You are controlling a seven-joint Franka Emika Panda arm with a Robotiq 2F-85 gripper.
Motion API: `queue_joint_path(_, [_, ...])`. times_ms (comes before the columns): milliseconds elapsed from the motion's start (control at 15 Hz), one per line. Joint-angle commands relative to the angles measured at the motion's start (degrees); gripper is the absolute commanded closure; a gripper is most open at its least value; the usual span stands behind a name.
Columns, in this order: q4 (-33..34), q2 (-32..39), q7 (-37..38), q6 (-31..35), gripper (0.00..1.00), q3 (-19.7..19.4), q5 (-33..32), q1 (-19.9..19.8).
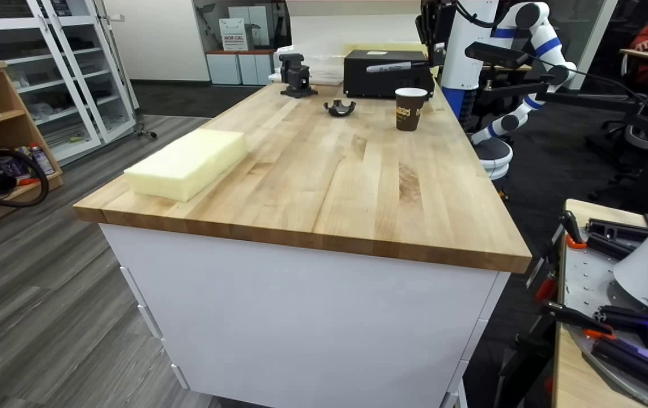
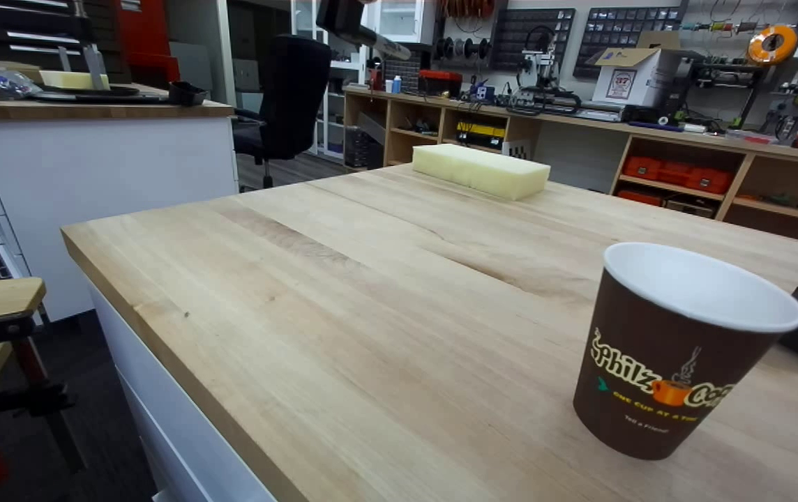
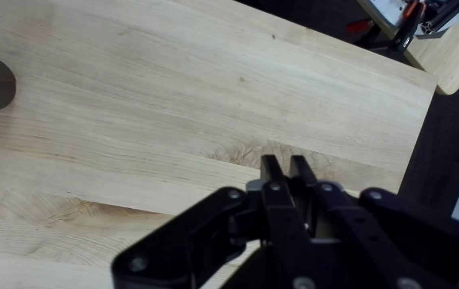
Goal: Put the black pen in the black cup
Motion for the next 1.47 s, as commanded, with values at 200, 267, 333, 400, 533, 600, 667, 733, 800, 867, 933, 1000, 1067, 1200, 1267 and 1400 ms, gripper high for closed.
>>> queue_joint_path(200, [0.1, 0.0, 0.0, -0.1, 0.89, 0.0, 0.0, 0.0])
queue_joint_path(267, [0.1, 0.0, 0.0, -0.1, 0.89, 0.0, 0.0, 0.0])
queue_joint_path(333, [0.1, 0.0, 0.0, -0.1, 0.89, 0.0, 0.0, 0.0])
queue_joint_path(400, [0.1, 0.0, 0.0, -0.1, 0.92, 0.0, 0.0, 0.0])
queue_joint_path(533, [0.6, 1.1, 5.0, -0.3, 0.92, 0.1, -0.1, -0.2])
queue_joint_path(600, [0.7, 1.5, 8.8, -0.3, 0.92, 0.2, -0.5, -0.3])
queue_joint_path(667, [0.6, 1.9, 12.1, -0.1, 0.92, 0.2, -0.9, -0.3])
queue_joint_path(733, [0.8, 2.5, 15.0, -0.1, 0.92, 0.2, -0.9, -0.4])
queue_joint_path(800, [0.5, 2.8, 17.8, 0.3, 0.92, 0.1, -1.1, -0.4])
queue_joint_path(867, [0.3, 2.8, 20.8, 0.5, 0.92, 0.2, -1.5, -0.4])
queue_joint_path(933, [0.5, 3.1, 23.6, 0.4, 0.92, 0.1, -1.5, -0.5])
queue_joint_path(1000, [0.3, 3.0, 26.5, 0.6, 0.92, 0.1, -1.8, -0.5])
queue_joint_path(1067, [0.1, 2.8, 29.2, 0.6, 0.92, 0.1, -2.2, -0.6])
queue_joint_path(1200, [-0.1, 2.0, 34.5, 0.4, 0.92, -0.1, -2.8, -0.8])
queue_joint_path(1267, [-0.4, 1.3, 36.8, 0.2, 0.92, -0.4, -3.2, -1.1])
queue_joint_path(1400, [-0.8, 0.0, 41.2, -0.3, 0.92, -1.0, -3.8, -2.0])
